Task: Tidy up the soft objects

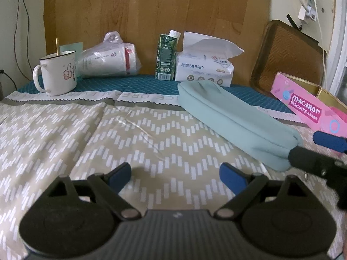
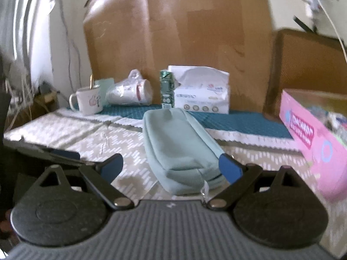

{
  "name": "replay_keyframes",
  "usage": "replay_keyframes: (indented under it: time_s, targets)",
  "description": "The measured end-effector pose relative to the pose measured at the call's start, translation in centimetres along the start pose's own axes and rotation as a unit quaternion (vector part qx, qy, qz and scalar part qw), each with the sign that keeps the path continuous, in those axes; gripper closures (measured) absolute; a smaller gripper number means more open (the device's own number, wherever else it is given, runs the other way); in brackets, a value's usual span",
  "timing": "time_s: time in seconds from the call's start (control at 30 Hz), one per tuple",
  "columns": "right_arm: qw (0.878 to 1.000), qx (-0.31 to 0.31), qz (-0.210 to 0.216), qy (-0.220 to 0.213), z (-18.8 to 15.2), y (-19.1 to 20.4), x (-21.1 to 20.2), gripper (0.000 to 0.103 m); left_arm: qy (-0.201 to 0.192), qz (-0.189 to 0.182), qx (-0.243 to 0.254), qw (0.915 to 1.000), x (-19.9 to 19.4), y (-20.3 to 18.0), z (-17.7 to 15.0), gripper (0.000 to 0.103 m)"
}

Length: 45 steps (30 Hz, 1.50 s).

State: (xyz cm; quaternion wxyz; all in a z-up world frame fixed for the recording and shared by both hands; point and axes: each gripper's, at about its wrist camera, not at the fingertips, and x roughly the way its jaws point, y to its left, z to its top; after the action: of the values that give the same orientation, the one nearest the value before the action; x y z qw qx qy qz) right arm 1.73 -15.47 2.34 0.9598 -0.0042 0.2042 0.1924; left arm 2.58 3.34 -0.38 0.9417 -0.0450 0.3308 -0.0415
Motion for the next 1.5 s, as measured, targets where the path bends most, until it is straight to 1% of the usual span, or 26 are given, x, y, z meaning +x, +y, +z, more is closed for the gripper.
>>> replay_keyframes:
  time_s: [0.07,0.13,0.17,0.23,0.27,0.3,0.33,0.4,0.5,0.63,0.83,0.87,0.9,0.97,1.03,1.13,1.23,1.37,1.5]
  targets:
    - [1.0,-0.025,0.0,0.007,0.2,0.6,0.5,0.007,0.0,0.001,0.001,1.0,0.0,0.0,0.0,0.011]
    - [0.999,-0.049,0.004,0.015,0.3,1.2,1.1,0.01,0.0,0.002,0.0,1.0,0.0,0.1,0.0,0.011]
    - [0.998,-0.062,0.007,0.02,0.3,1.4,1.5,0.015,0.0,0.004,-0.002,1.0,0.0,0.1,0.0,0.011]
    - [0.995,-0.089,0.01,0.033,0.3,1.9,2.5,0.026,0.0,0.007,-0.004,1.0,0.1,0.2,0.1,0.012]
    - [0.994,-0.099,0.005,0.038,0.2,2.1,3.0,0.037,0.001,0.014,-0.005,0.9999,0.1,0.2,0.1,0.012]
    - [0.993,-0.108,-0.004,0.045,0.2,2.1,3.5,0.054,0.002,0.018,-0.006,0.9998,0.2,0.3,0.1,0.01]
    - [0.992,-0.115,-0.016,0.051,0.2,2.0,3.9,0.063,0.001,0.016,-0.007,0.9998,0.1,0.3,0.0,0.01]
    - [0.992,-0.112,-0.011,0.053,0.2,1.4,3.7,0.071,0.003,0.018,-0.004,0.9998,0.1,0.1,0.0,0.01]
    - [0.991,-0.125,-0.011,0.054,-0.1,1.0,2.5,0.073,0.006,0.027,0.005,0.9996,0.2,-0.2,0.0,0.01]
    - [0.99,-0.132,-0.014,0.05,-1.5,0.0,-0.7,0.073,0.012,0.036,0.018,0.9991,0.5,-0.6,0.1,0.008]
    - [0.991,-0.121,-0.006,0.048,-4.1,-2.4,-7.9,0.072,0.023,0.052,0.042,0.9975,0.9,-1.5,0.1,0.005]
    - [0.993,-0.113,-0.007,0.045,-4.5,-2.9,-9.0,0.07,0.024,0.054,0.042,0.9974,1.0,-1.5,0.1,0.004]
    - [0.994,-0.098,-0.014,0.042,-4.7,-3.4,-10.0,0.066,0.024,0.055,0.041,0.9973,1.0,-1.5,0.2,0.003]
    - [0.998,-0.05,-0.029,0.03,-4.8,-4.7,-11.8,0.06,0.026,0.058,0.04,0.9971,1.0,-1.5,0.2,0.002]
    - [1.0,0.002,-0.029,0.013,-4.7,-5.7,-13.0,0.056,0.026,0.063,0.043,0.9968,1.0,-1.7,0.2,0.001]
    - [0.998,0.061,-0.001,-0.015,-4.3,-6.5,-13.7,0.053,0.026,0.066,0.047,0.9964,1.0,-1.7,0.2,0.001]
    - [0.996,0.088,0.022,-0.026,-3.7,-6.6,-13.2,0.052,0.028,0.066,0.05,0.9962,0.9,-1.8,0.2,0.001]
    - [0.995,0.098,0.018,-0.024,-3.6,-6.2,-12.6,0.052,0.027,0.055,0.06,0.9963,0.7,-1.9,0.3,0.001]
    - [0.994,0.108,0.007,-0.019,-4.1,-6.9,-13.6,0.051,0.023,0.039,0.076,0.9961,0.7,-2.3,0.7,0.001]
